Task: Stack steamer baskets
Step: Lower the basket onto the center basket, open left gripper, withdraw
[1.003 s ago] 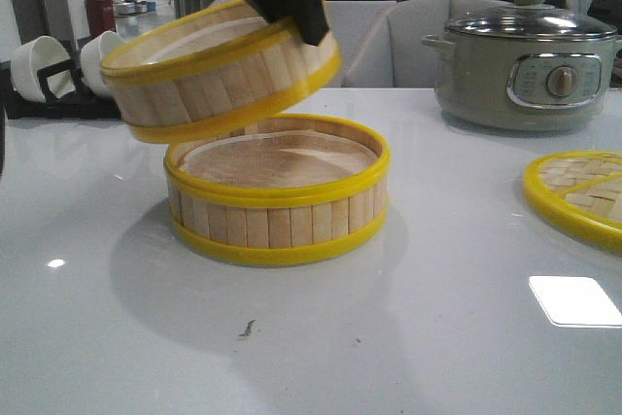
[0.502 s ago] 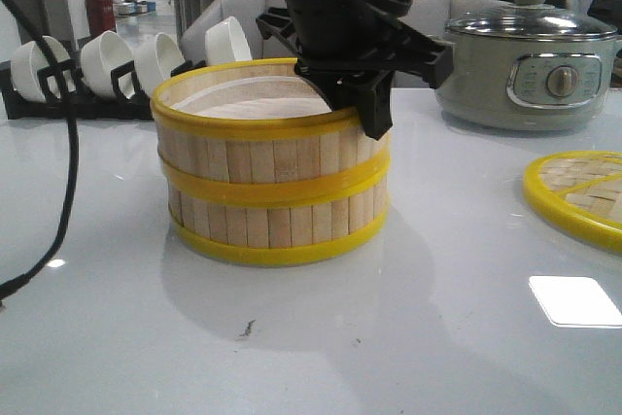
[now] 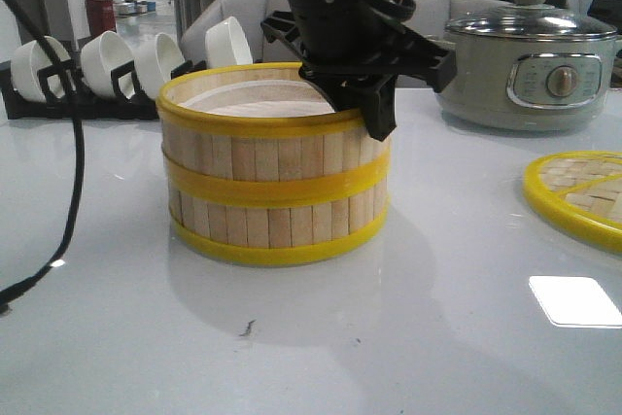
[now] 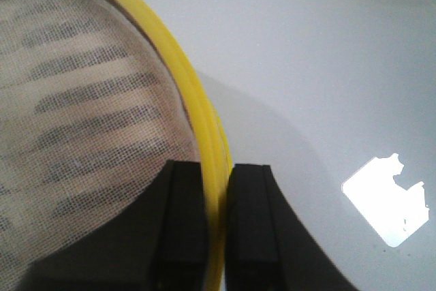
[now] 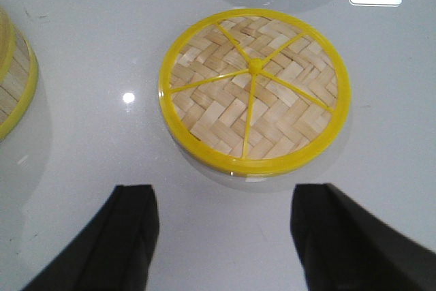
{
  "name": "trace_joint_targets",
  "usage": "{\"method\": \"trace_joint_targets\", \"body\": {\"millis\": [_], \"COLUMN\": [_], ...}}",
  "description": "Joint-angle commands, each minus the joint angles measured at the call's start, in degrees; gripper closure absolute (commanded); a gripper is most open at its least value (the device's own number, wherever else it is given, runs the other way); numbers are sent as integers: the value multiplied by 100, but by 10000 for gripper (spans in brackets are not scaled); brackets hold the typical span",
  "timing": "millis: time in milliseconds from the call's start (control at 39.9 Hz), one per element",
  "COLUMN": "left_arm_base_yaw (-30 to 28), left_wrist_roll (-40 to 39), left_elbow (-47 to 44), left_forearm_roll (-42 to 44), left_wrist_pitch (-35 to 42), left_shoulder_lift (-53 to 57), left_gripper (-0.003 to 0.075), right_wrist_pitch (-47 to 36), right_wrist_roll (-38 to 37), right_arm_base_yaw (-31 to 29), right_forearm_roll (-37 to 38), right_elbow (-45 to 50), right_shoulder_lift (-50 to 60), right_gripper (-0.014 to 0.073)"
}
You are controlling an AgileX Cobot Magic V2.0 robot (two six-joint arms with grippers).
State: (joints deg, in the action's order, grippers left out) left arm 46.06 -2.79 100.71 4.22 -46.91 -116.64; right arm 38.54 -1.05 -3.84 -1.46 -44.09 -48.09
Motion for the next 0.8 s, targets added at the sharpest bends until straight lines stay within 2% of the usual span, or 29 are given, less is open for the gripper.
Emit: {"method": "trace_joint_targets", "body": {"millis": [0, 125, 201, 426, 502, 552, 677, 702, 778], "left_arm_base_yaw": [35, 35, 35, 35, -14, -57, -283, -328, -512], "left_wrist_roll": [12, 12, 12, 12, 12, 12, 12, 12, 12], "left_elbow": [186, 331, 478, 1182, 1405, 1547, 1732, 1743, 1756], "left_forearm_roll": [70, 70, 70, 120, 161, 161, 123, 123, 84], "left_wrist_pitch": [332, 135, 25, -440, -516, -557, -565, -565, -565], "left_shoulder_lift": [322, 333, 355, 379, 379, 391, 541, 585, 781], "left_gripper": [537, 395, 337, 319, 346, 402, 634, 649, 621], "right_wrist_pitch": [-397, -397, -397, -397, -397, -397, -397, -397, -397], "right_wrist_roll": [18, 18, 18, 18, 18, 18, 18, 18, 18], "right_arm_base_yaw": [-2, -2, -2, -2, -2, -2, -2, -2, -2], "right_forearm_roll": [61, 61, 61, 61, 61, 61, 61, 61, 61], "right_elbow": [-185, -185, -185, -185, -185, -185, -185, -185, -185], "right_shoulder_lift": [16, 16, 16, 16, 16, 16, 16, 16, 16], "right_gripper": [63, 63, 63, 63, 63, 63, 63, 63, 63]}}
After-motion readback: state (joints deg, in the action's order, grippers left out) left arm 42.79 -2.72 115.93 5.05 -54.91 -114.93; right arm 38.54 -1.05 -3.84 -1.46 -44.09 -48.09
